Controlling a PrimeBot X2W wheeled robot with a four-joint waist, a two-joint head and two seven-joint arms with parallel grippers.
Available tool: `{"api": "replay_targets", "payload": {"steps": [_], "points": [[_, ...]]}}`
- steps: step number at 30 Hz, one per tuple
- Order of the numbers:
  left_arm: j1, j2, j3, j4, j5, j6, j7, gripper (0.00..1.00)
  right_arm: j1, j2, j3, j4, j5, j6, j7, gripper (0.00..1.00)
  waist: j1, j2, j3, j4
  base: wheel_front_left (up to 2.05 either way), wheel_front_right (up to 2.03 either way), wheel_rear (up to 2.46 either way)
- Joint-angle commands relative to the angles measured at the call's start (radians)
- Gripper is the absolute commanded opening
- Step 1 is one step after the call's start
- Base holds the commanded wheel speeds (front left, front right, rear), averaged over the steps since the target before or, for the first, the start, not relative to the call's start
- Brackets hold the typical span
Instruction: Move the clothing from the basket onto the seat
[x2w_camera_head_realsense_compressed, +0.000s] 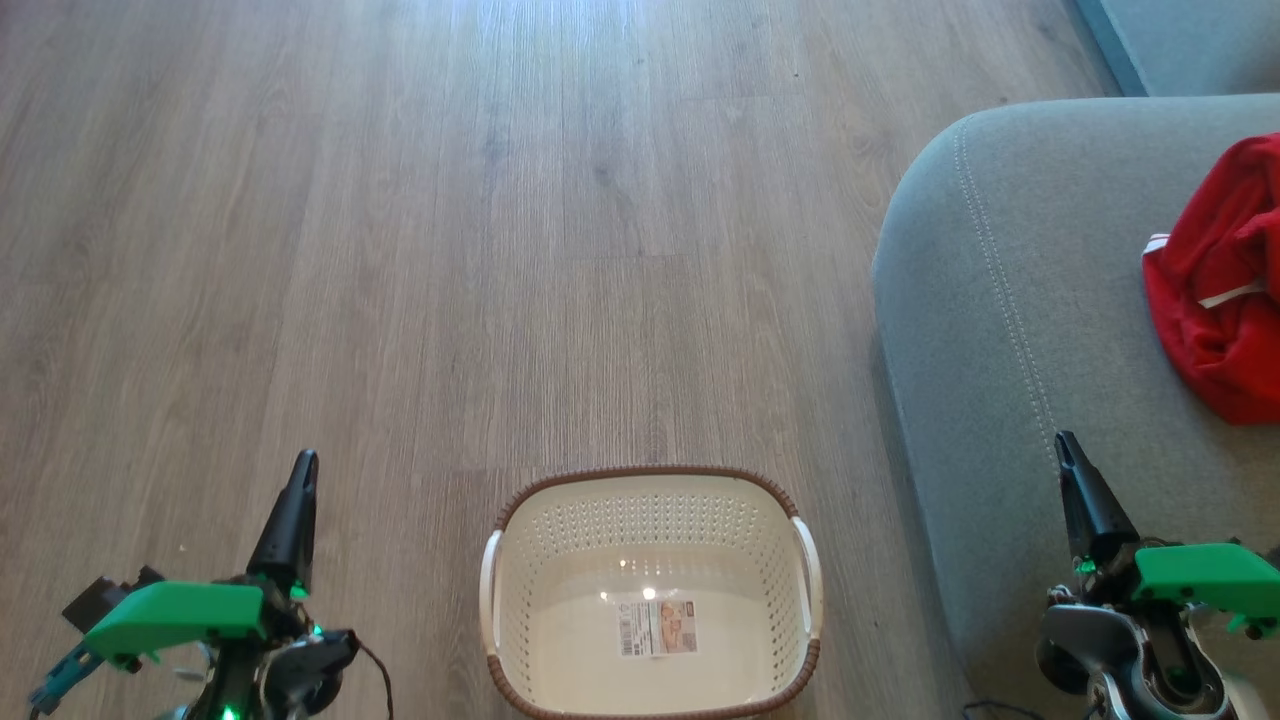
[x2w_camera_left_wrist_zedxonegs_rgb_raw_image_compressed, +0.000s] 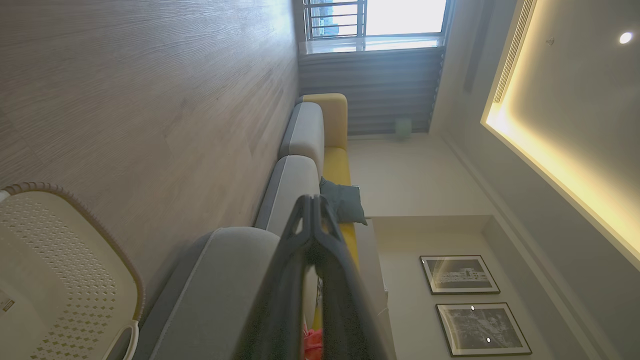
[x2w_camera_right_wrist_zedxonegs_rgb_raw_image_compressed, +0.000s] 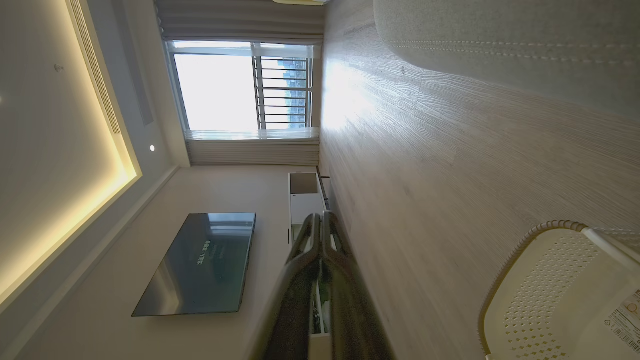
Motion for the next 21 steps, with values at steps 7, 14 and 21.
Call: {"api": "replay_targets", "payload": {"steps": [7,14,21], "points": [[-0.046,0.008,0.039,-0.032,-0.007,-0.009,0.007,0.0,-0.052,0.0,0.017,-0.039,0.002,0.0,0.01,0.0,0.0,0.0,0.0,0.0,0.0,0.0,0.0],[-0.046,0.008,0.039,-0.032,-0.007,-0.009,0.007,0.0,-0.052,0.001,0.016,-0.039,0.001,0.0,0.011,0.0,0.0,0.0,0.0,0.0,0.0,0.0,0.0],[-0.046,0.008,0.039,-0.032,-0.007,-0.009,0.007,0.0,-0.052,0.001,0.015,-0.039,0.001,0.0,0.011,0.0,0.0,0.0,0.0,0.0,0.0,0.0,0.0]]}}
